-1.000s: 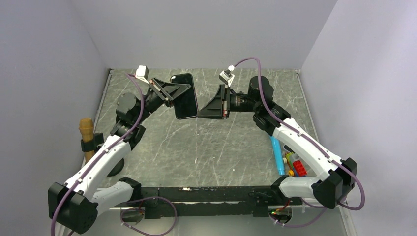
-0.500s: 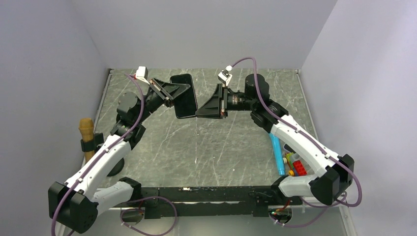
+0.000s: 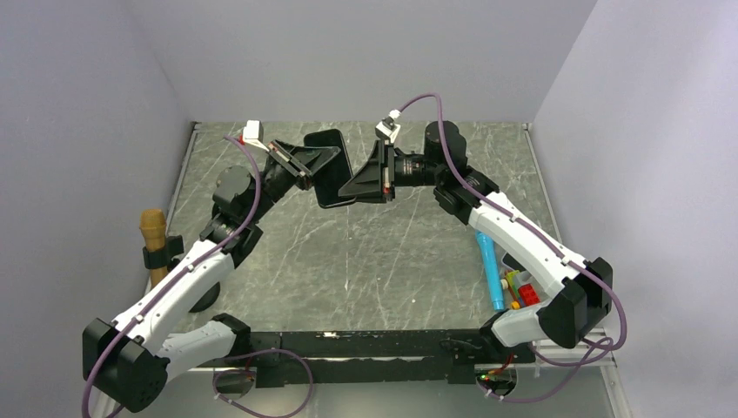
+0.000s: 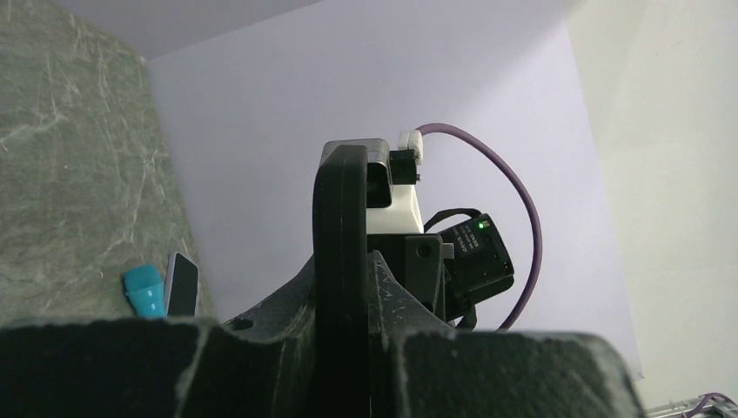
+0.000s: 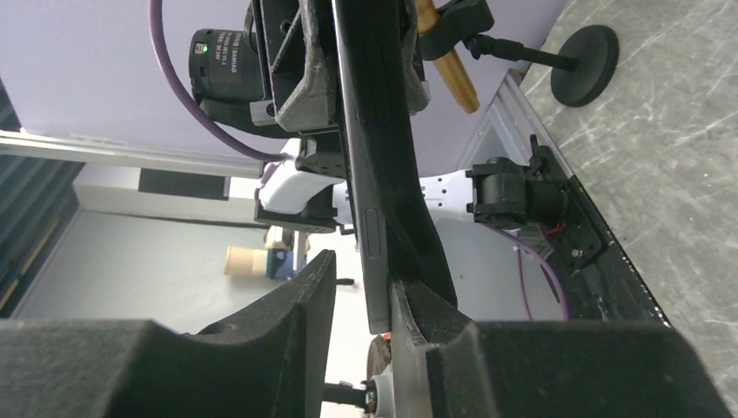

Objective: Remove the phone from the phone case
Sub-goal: Remove the phone case from the phone.

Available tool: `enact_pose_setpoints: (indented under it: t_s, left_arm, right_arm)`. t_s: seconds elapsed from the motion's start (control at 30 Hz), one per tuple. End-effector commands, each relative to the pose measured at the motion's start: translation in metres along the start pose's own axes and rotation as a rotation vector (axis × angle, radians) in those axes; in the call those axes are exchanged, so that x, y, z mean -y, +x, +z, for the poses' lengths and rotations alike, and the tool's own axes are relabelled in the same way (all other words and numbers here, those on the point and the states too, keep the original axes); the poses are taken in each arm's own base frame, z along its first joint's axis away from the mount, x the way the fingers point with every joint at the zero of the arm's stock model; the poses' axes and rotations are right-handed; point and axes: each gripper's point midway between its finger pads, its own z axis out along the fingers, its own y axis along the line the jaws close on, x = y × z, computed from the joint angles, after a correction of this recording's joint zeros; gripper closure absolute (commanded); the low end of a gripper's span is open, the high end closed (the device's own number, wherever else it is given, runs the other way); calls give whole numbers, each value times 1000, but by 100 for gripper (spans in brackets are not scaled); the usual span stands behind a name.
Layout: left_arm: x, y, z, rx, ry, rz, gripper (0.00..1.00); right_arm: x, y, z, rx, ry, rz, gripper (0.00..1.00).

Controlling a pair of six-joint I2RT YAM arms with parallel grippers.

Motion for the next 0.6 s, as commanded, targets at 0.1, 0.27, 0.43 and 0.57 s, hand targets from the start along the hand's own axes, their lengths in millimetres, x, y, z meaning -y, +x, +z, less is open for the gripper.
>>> enact_pose_setpoints:
  t_s: [0.1,0.27,0.43,0.57]
  left_arm:
    - [52,62,-11,-223,172,-10,100]
    - [42,83,-8,-354,108,49,99]
    - [9,75,-21,-336,-139,187,34]
    - [8,71,-32,-295,-126,198,9]
  right_arm:
    - [-23,-23,18,100,-93,-33,72]
    - [-25,-19,15,88,-130,-29,100]
    - [-38,-32,-7,213,-91,-104,100]
    - [-41,-37,-15,243,-102,-87,100]
